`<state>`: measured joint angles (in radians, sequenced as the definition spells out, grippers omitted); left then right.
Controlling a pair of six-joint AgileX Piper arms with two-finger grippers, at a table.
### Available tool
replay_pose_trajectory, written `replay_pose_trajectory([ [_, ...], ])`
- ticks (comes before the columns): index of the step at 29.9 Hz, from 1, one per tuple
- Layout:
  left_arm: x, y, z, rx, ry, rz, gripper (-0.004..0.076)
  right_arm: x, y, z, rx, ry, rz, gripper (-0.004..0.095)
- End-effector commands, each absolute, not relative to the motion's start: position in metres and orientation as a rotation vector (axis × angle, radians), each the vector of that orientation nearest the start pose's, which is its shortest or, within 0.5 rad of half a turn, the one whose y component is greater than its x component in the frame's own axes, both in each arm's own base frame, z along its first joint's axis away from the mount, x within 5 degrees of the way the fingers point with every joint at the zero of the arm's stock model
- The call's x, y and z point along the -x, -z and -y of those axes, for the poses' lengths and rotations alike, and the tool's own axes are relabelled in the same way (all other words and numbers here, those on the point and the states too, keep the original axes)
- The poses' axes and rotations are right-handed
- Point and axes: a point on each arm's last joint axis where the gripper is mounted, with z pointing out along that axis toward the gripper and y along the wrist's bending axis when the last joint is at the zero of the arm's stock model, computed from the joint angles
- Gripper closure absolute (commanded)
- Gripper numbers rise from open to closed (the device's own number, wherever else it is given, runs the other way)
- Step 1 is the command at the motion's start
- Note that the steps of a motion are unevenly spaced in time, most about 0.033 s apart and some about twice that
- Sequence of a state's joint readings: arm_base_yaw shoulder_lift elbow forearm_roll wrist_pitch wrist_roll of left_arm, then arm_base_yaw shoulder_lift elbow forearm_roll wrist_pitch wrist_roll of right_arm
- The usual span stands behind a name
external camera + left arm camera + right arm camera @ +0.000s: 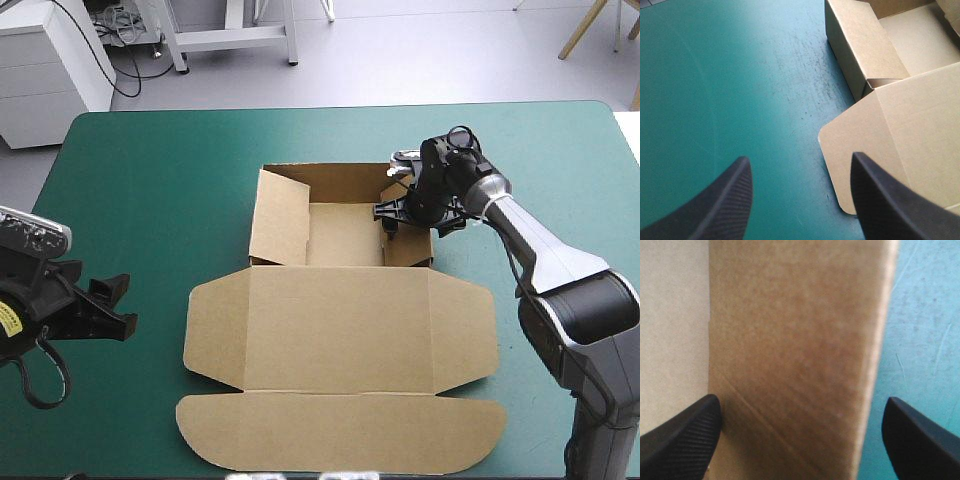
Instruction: Fold the box
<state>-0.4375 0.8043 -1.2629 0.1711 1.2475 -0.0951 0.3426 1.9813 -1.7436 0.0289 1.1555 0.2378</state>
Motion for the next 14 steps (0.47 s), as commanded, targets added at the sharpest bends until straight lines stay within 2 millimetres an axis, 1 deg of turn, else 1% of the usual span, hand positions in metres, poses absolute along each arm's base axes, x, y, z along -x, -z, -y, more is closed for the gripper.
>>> replay_pose_trajectory([
  [1, -0.0954, -0.4474, 0.0282, -0.352, 0.065, -2.253, 0.0315, -0.3922, -0.2925, -0.1430, 0.154, -0.180, -2.800, 0.0206],
  [2, -0.0954, -0.4474, 0.0282, -0.352, 0.065, -2.253, 0.0315, -0.3922, -0.2925, -0.1430, 0.154, -0.180, -2.800, 0.0260],
  [4, -0.0954, -0.4474, 0.0282, -0.352, 0.065, -2.253, 0.0315, -0.3925, -0.2930, -0.1431, 0.153, -0.181, -2.797, 0.0403],
  [7, -0.0954, -0.4474, 0.0282, -0.352, 0.065, -2.253, 0.0315, -0.3925, -0.2930, -0.1429, 0.154, -0.178, -2.796, 0.0728],
  [8, -0.0954, -0.4474, 0.0282, -0.352, 0.065, -2.253, 0.0315, -0.3925, -0.2930, -0.1429, 0.154, -0.178, -2.796, 0.0852],
  [9, -0.0954, -0.4474, 0.0282, -0.352, 0.065, -2.253, 0.0315, -0.3925, -0.2930, -0.1429, 0.165, -0.176, -2.795, 0.0925],
  [10, -0.0954, -0.4474, 0.0282, -0.352, 0.065, -2.253, 0.0315, -0.3925, -0.2930, -0.1429, 0.170, -0.175, -2.795, 0.0912],
  [14, -0.0954, -0.4474, 0.0282, -0.352, 0.065, -2.253, 0.0315, -0.3929, -0.2935, -0.1425, 0.183, -0.166, -2.791, 0.0912],
])
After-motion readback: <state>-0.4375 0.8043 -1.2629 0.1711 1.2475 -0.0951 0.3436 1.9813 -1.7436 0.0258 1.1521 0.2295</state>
